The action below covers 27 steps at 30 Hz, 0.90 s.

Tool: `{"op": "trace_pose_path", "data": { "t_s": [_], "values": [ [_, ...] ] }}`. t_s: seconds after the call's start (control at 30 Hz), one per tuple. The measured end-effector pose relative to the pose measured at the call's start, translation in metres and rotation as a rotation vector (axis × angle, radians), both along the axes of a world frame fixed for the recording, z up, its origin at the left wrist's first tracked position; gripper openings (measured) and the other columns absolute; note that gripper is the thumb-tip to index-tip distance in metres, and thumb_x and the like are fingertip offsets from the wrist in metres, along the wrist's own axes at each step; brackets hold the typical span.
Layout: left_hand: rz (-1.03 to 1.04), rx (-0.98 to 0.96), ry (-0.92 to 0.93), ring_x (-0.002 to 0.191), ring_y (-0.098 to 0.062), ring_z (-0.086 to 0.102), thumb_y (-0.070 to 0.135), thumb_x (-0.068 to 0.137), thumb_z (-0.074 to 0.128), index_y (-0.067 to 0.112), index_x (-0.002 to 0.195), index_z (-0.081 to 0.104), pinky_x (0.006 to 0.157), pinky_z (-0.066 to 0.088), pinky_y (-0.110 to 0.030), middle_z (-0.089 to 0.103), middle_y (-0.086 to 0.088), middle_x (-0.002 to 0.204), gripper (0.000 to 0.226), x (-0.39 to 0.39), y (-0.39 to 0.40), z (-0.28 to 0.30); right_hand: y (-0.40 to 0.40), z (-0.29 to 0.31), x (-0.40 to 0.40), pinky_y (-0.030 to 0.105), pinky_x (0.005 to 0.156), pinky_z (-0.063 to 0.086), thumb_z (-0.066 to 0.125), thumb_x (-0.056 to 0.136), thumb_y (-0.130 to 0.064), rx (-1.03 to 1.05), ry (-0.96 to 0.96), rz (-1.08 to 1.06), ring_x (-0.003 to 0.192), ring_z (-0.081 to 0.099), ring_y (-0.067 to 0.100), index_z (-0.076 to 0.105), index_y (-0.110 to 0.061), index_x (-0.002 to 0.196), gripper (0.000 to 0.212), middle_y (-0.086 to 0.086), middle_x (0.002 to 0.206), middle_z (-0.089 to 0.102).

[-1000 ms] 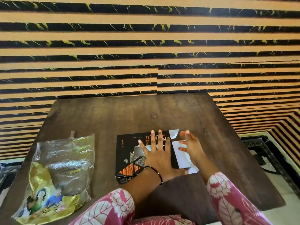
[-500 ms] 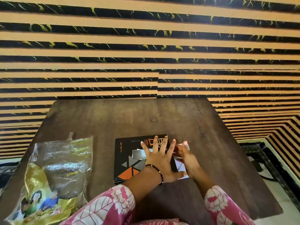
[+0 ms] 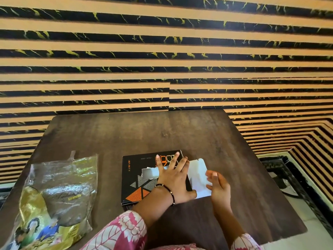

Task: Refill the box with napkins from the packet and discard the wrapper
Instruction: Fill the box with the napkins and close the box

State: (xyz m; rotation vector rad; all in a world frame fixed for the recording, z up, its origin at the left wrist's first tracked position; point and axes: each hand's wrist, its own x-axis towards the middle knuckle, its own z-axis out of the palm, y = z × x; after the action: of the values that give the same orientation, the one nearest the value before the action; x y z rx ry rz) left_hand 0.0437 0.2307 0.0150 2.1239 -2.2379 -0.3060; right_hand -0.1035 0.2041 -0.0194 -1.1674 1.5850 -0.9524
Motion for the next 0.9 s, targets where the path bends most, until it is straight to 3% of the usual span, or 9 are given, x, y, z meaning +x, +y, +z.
{"op": "trace_pose_path", "data": {
  "t_s": [0.1,0.17,0.27,0.33,0.43,0.53,0.67,0.77,0.9],
  "values": [
    [0.002,-0.005,-0.002,0.145,-0.018,-0.012,0.065,0.07,0.042,0.018,0.146,0.012,0.094,-0.022,-0.075,0.006,0.008,0.157,0.094,0.0,0.001,0.0,-0.003,-0.011,-0.007,0.037,0.096,0.047,0.043,0.097,-0.024,0.072,0.337,0.037,0.114,0.055,0.027,0.055,-0.011,0.125,0.033,0.01,0.128,0.057],
    [-0.003,-0.006,-0.008,0.145,-0.019,-0.012,0.066,0.071,0.04,0.018,0.146,0.011,0.095,-0.021,-0.075,0.005,0.008,0.157,0.094,0.0,0.002,0.0,-0.008,-0.015,-0.01,0.034,0.089,0.05,0.042,0.097,-0.023,0.141,0.4,0.055,0.107,0.058,0.027,0.057,-0.009,0.12,0.031,0.013,0.124,0.059],
    [-0.003,-0.014,-0.004,0.145,-0.019,-0.012,0.067,0.072,0.04,0.018,0.147,0.008,0.096,-0.019,-0.075,0.004,0.008,0.157,0.095,0.001,0.003,0.0,-0.012,-0.004,-0.011,0.029,0.063,0.05,0.048,0.094,-0.02,0.113,0.298,0.051,0.077,0.062,0.021,0.065,-0.009,0.092,0.021,0.012,0.096,0.069],
    [-0.003,-0.021,0.006,0.145,-0.019,-0.012,0.069,0.072,0.039,0.019,0.147,0.002,0.097,-0.018,-0.075,0.004,0.008,0.157,0.098,0.001,0.003,0.0,-0.015,-0.001,-0.011,0.032,0.067,0.054,0.053,0.092,-0.024,0.059,0.285,0.097,0.079,0.065,0.021,0.071,-0.01,0.092,0.023,0.01,0.092,0.071],
    [0.0,-0.029,0.033,0.145,-0.02,-0.012,0.073,0.072,0.038,0.018,0.147,-0.007,0.1,-0.016,-0.074,0.003,0.005,0.158,0.103,0.002,0.004,-0.002,-0.021,0.004,-0.006,0.026,0.064,0.052,0.059,0.089,-0.028,0.061,0.259,0.147,0.081,0.065,0.019,0.072,-0.012,0.094,0.022,0.005,0.092,0.071],
    [0.01,-0.033,0.047,0.145,-0.018,-0.011,0.075,0.071,0.038,0.017,0.146,-0.011,0.102,-0.016,-0.072,-0.003,0.002,0.158,0.107,0.003,0.005,-0.002,-0.03,0.007,-0.006,0.037,0.074,0.058,0.064,0.085,-0.028,0.177,0.159,0.091,0.083,0.066,0.022,0.069,-0.012,0.09,0.018,0.007,0.091,0.07],
    [0.02,-0.042,0.056,0.145,-0.017,-0.012,0.078,0.069,0.038,0.016,0.146,-0.012,0.103,-0.016,-0.07,-0.008,0.001,0.158,0.111,0.004,0.006,-0.003,-0.035,0.022,-0.009,0.033,0.064,0.044,0.054,0.092,-0.028,0.334,-0.036,0.067,0.064,0.053,0.019,0.06,-0.006,0.078,0.027,0.009,0.072,0.058],
    [0.022,-0.041,0.053,0.145,-0.016,-0.013,0.079,0.069,0.037,0.016,0.146,-0.013,0.103,-0.018,-0.069,-0.009,0.001,0.158,0.111,0.004,0.005,-0.003,-0.04,0.025,-0.014,0.025,0.058,0.04,0.048,0.095,-0.033,0.37,0.0,0.163,0.067,0.057,0.018,0.066,-0.005,0.091,0.033,0.007,0.077,0.064],
    [0.032,-0.056,0.088,0.145,-0.015,-0.012,0.088,0.063,0.027,0.015,0.146,-0.014,0.104,-0.017,-0.068,-0.008,0.001,0.158,0.118,0.004,0.006,-0.004,-0.041,0.031,-0.007,0.03,0.068,0.047,0.058,0.089,-0.035,0.439,-0.026,0.317,0.083,0.062,0.019,0.067,-0.012,0.105,0.029,0.004,0.09,0.068]
  ]
}}
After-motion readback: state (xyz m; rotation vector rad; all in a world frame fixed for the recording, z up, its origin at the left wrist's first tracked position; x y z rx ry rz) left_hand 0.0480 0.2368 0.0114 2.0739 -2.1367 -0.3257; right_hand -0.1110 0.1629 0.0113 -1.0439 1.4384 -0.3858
